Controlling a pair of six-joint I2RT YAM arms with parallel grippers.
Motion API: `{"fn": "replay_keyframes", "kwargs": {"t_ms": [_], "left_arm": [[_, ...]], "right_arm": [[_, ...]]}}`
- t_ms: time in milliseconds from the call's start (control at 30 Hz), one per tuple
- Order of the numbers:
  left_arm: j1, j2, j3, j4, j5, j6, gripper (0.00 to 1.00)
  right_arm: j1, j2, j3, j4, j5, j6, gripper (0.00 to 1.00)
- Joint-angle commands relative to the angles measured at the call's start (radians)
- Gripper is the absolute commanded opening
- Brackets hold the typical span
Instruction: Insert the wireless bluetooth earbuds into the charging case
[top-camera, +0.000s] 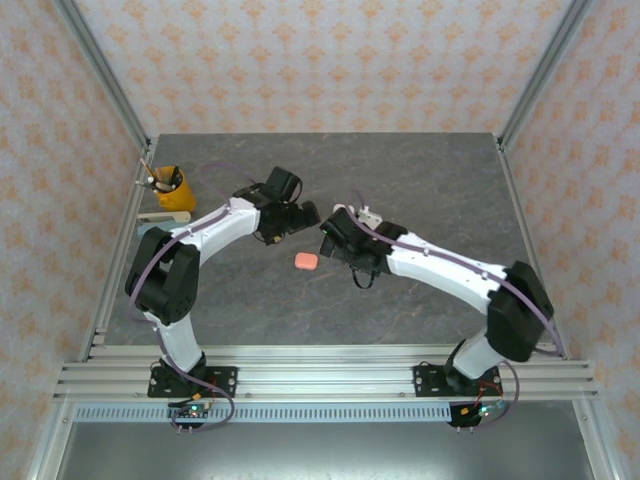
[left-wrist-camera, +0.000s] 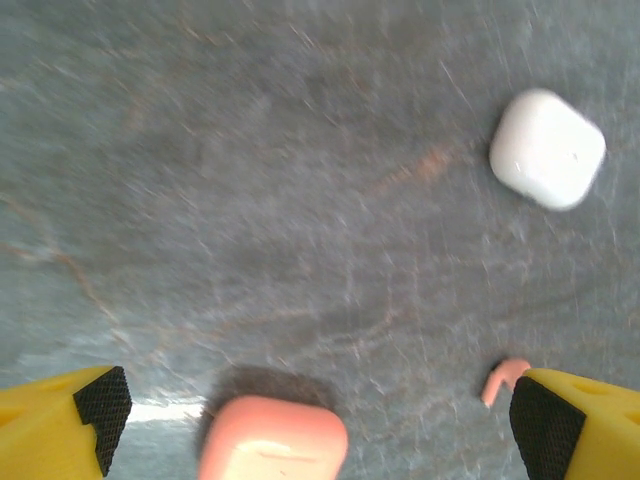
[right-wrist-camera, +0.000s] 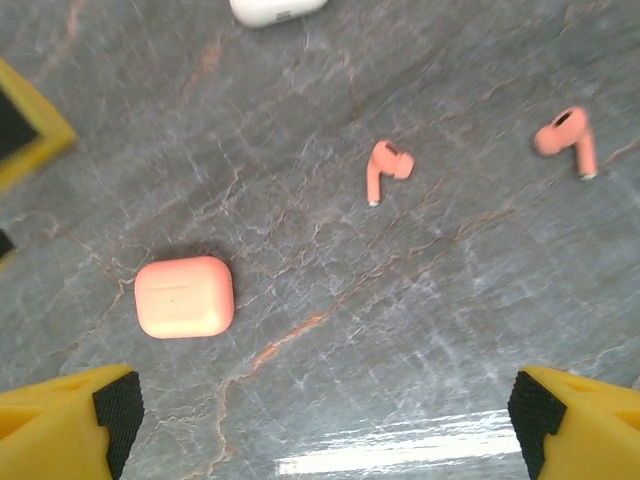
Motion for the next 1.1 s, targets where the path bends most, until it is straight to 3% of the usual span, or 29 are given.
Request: {"fn": "replay_keyframes", "kwargs": {"t_ms": [0,300,533,1067], "left_arm": [[0.074,-0.060,-0.011,-0.026,-0.035,0.028,1.00],[0.243,-0.166,-0.103,0.001,0.023,0.033,1.00],[0.303,-0.218,-0.193,0.063,0.079,0.012,1.00],[0.389,-0.234,-0.268,0.124,0.161,0.004,1.00]], "right_arm": [[-0.002,0.100,0.103,-0.098,-0.063,-0.026,0.93],[0.007,0.393,0.427,-0.254,-0.111,-0.023,0.94],[0.020,0.576,0.676,-0.402,-0.113,-0.054,0.99],[0.021,0.784,0.864,-0.452,-0.182,-0.116,0.93]]}}
